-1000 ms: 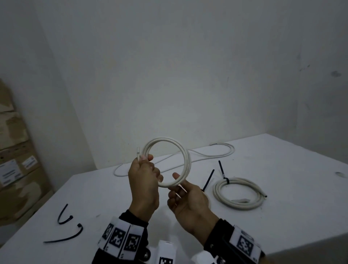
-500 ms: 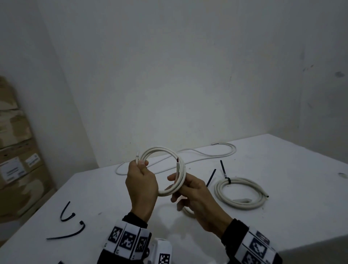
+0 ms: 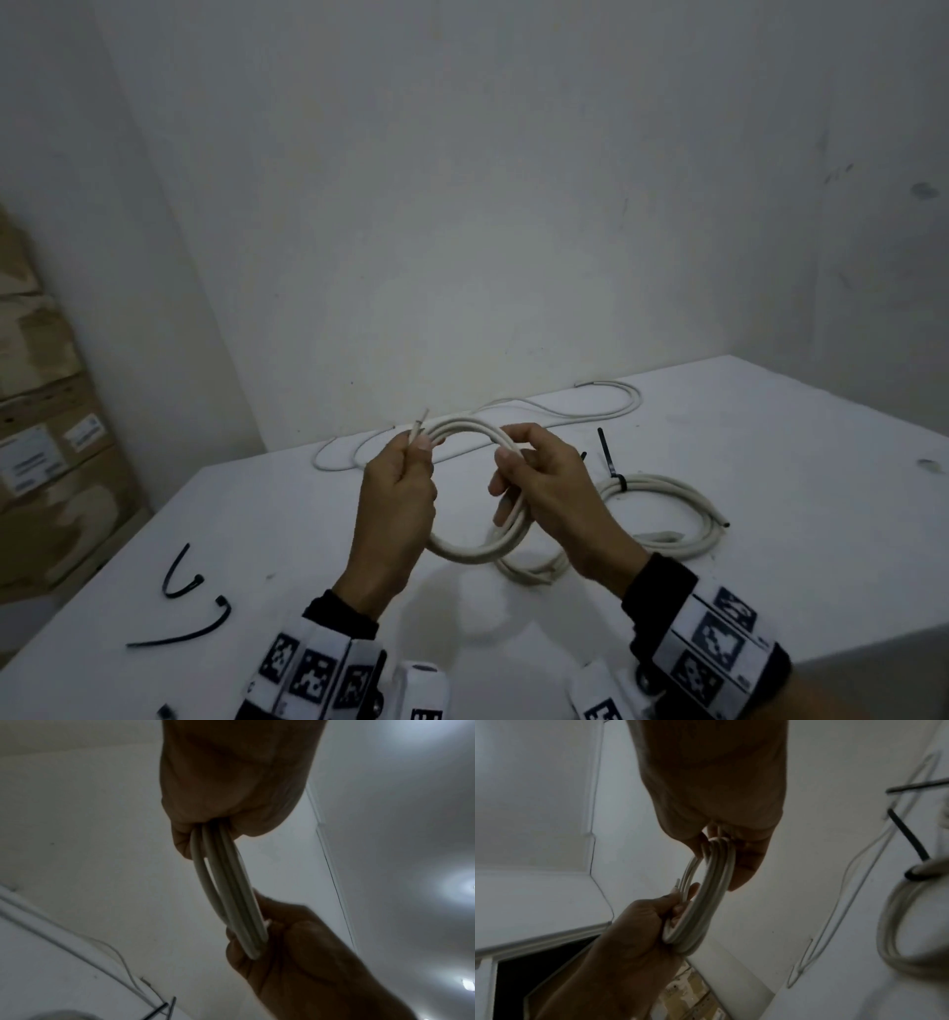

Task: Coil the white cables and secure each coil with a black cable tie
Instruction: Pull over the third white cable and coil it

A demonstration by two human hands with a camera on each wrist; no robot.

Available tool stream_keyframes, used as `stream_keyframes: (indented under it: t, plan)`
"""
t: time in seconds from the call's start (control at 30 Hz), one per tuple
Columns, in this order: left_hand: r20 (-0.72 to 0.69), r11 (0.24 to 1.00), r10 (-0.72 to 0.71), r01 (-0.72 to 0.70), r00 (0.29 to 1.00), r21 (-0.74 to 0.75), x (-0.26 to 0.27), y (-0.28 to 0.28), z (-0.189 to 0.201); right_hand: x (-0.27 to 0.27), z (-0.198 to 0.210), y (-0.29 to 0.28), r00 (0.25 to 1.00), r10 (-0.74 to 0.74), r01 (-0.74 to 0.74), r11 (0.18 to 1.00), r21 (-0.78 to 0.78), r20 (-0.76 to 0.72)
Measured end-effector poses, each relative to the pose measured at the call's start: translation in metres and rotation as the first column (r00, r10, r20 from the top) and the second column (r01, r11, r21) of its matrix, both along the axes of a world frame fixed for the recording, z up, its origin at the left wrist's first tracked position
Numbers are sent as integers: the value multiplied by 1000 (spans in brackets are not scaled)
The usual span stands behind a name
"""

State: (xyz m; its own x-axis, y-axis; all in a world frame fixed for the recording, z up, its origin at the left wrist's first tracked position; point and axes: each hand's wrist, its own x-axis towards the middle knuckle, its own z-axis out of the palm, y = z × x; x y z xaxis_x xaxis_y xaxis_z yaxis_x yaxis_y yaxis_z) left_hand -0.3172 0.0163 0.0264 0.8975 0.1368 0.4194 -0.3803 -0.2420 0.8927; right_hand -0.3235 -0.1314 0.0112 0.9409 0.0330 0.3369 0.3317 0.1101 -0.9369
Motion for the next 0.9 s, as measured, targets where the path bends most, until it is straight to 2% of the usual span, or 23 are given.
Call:
stream_keyframes:
  t: [0.07,0.17,0.23,0.33,0.4,0.47,0.53,0.67,0.77,0.9]
  plan:
    - [-77,988,-106,96,991,-121,0,3,5,2,-2,-4,1000,11,-12,997,-80,-10]
    - [-143,969,-211,188,967,-157,2,9,9,4,-6,-11,1000,14,-16,973,-231,-13]
    - [-202,962,-268,250,942,-112,5,13,10,6,-2,-19,988,-28,92,897,-433,153]
    - [-276,935,-339,355,899,6,5,15,13,8,17,-24,866,80,338,634,-696,493]
    - [-310,915,-371,402,875,40,5,14,16,10,29,-19,810,199,430,439,-789,552]
    - [-332,905,-394,424,857,21,5,12,19,13,34,-13,799,243,471,315,-824,549]
    - [-346,896,-423,445,838,-18,4,10,20,15,36,-11,778,234,509,312,-802,584]
    - [-365,903,-428,408,827,-136,5,6,19,16,35,-13,736,225,538,377,-754,638]
    - [-376,900,-434,409,819,-147,7,5,21,13,34,-15,737,189,539,413,-734,649]
    - [-400,884,-453,459,797,-86,7,5,24,16,34,-13,835,215,441,289,-850,507]
